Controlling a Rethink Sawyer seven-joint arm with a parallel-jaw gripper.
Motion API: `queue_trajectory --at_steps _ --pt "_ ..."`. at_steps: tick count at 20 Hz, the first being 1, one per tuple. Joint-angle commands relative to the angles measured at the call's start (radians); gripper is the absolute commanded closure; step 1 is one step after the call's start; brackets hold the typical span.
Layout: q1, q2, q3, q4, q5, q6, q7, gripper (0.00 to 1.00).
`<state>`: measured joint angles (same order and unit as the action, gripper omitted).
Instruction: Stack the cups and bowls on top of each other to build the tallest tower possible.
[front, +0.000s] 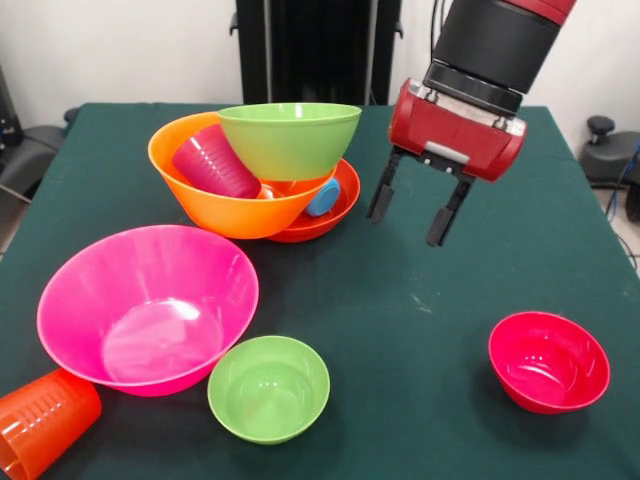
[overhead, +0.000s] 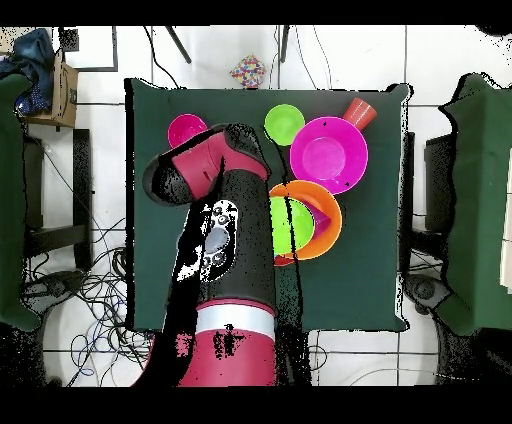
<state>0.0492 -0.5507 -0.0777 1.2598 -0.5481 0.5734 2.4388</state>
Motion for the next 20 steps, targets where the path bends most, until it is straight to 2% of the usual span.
queue_trajectory --at_steps 1,5,7,11,16,18,20 --pt "0.008 0.046 0.0 0.011 0.073 0.046 0.155 0.0" --pt "0.005 0.058 -0.01 0.007 0.096 -0.003 0.137 0.0" --pt "-0.018 0.052 0.015 0.028 0.107 -0.075 0.103 0.0" --pt "-0.051 0.023 0.064 0.06 0.121 -0.159 0.052 0.0" --pt "-0.069 0.031 0.091 0.067 0.123 -0.209 0.015 0.0" --pt "-0.099 0.015 0.137 0.088 0.135 -0.213 -0.03 0.0" --pt "-0.161 -0.018 0.23 0.138 0.156 -0.208 -0.109 0.0"
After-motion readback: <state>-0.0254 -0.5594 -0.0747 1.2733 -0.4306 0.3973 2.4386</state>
